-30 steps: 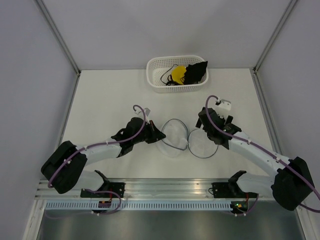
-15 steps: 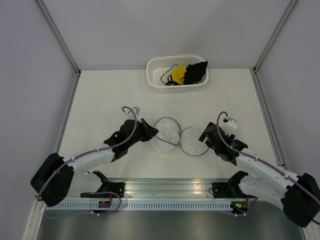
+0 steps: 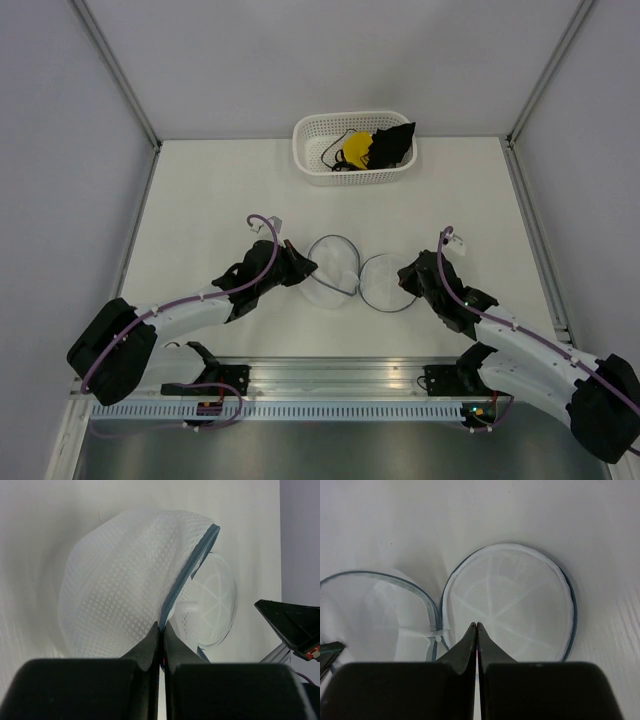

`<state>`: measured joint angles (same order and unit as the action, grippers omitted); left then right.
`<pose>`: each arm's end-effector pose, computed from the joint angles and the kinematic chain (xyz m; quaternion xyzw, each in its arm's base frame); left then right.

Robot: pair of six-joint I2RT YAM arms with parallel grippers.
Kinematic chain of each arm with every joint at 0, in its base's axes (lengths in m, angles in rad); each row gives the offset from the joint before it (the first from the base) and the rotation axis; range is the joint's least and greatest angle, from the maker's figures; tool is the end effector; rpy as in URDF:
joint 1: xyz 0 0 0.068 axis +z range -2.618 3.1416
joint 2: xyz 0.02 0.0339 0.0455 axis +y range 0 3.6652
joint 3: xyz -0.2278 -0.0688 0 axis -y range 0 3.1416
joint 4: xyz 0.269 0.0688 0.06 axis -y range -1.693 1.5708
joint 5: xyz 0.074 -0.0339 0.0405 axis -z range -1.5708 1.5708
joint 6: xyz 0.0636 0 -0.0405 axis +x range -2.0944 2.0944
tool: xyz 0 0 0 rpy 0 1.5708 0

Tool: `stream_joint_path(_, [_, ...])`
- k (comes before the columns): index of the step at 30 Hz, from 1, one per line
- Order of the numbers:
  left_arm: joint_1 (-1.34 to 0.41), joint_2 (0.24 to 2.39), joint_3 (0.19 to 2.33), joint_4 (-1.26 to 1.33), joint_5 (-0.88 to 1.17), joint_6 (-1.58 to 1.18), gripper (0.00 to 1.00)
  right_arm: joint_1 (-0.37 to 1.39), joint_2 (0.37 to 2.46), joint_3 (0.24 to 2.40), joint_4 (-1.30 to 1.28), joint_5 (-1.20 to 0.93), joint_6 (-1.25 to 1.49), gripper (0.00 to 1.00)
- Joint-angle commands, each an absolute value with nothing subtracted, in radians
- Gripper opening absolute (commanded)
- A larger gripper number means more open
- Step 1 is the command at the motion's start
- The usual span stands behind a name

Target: Unzip the laundry bag and remove the bra

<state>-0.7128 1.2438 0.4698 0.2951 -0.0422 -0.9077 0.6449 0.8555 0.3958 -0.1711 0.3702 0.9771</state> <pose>0.2311 -0.1963 0.1207 -0.0940 0.8493 -0.3636 0.3709 0.2104 0.1294 0.1413 0.2271 0.8505 0.2097 0.4256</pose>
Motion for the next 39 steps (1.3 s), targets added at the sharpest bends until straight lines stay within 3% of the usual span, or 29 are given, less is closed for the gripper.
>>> stream_joint_path(1, [-0.710,1.246,0.468,0.337,-0.021,-0.927,0.02,0.647,0.932,0.393,-0.066,0.334,0.968,0.00])
stream_joint_path(18, [-0.712,1.218,0.445,0.339,-0.014,-0.928,0.02,0.644,1.235,0.304,0.190,0.337,1.002,0.00])
stream_joint_path(28, [-0.710,1.207,0.437,0.341,-0.012,-0.925,0.02,0.643,1.410,0.411,0.005,0.434,1.022,0.00])
stream_joint_path(33, [-0.710,1.213,0.443,0.344,-0.009,-0.923,0.02,0.644,1.420,0.414,0.041,0.397,0.982,0.01])
stream_joint_path(39, [-0.710,1.220,0.445,0.348,-0.005,-0.922,0.02,0.643,1.263,0.423,0.144,0.293,0.852,0.01])
